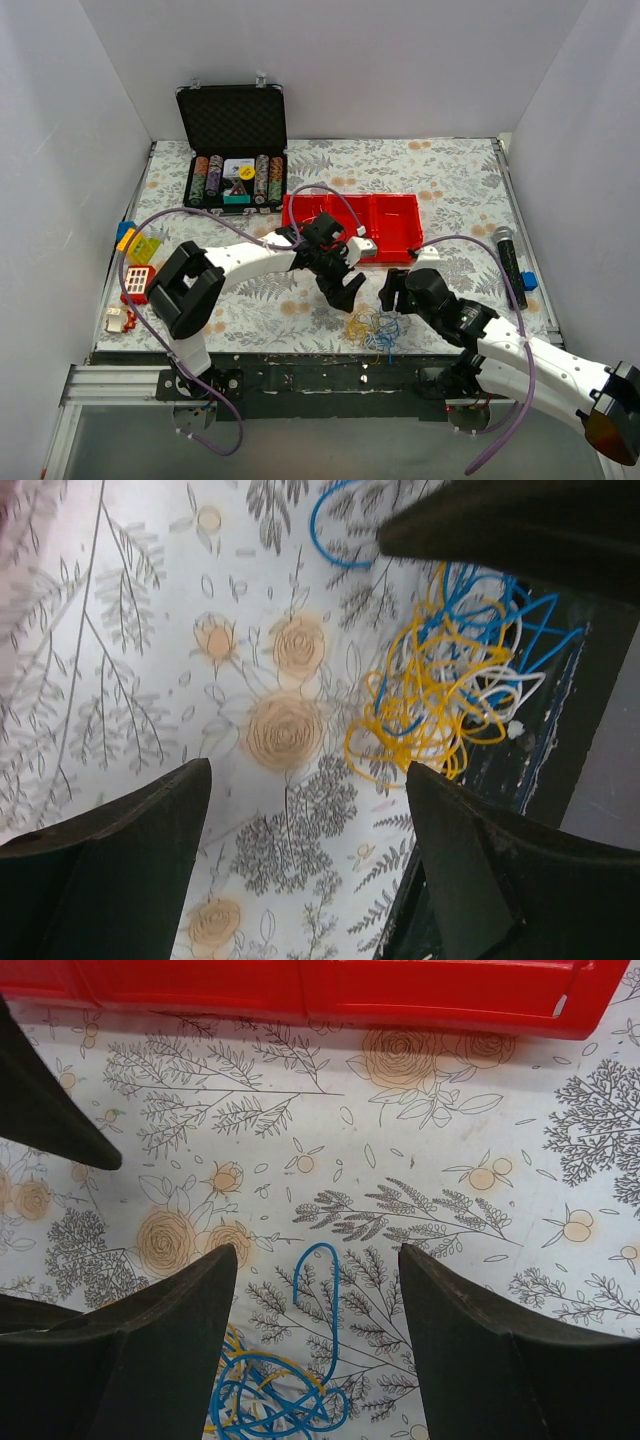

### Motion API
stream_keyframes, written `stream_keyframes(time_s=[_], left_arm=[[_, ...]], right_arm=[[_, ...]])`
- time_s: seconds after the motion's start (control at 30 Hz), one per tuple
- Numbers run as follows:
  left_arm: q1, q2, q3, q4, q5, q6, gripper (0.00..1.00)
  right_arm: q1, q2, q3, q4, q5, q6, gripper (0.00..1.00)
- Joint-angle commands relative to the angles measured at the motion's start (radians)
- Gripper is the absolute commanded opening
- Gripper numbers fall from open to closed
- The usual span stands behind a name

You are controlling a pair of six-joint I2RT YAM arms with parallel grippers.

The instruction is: Untangle the cables

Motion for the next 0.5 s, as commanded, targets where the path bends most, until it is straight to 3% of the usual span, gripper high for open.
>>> stream_keyframes(time_s=[0.0, 0.2, 0.47], left_arm=[[-0.016, 0.015, 0.132, 0.013, 0.123, 0.022, 0.79], [-0.033, 0.058, 0.165, -0.002, 0.209, 0.027, 0.79], [-0.074, 0.139, 0.18, 0.005, 0.203, 0.039, 0.73]], right_arm=[[0.0, -0.037, 0.059, -0.024, 0.035, 0.019, 0.73], [-0.001, -0.037, 0.088, -0.076, 0.044, 0.011, 0.73], [-0.001, -0.088, 0.106, -0.121, 0.077, 0.02, 0.71]])
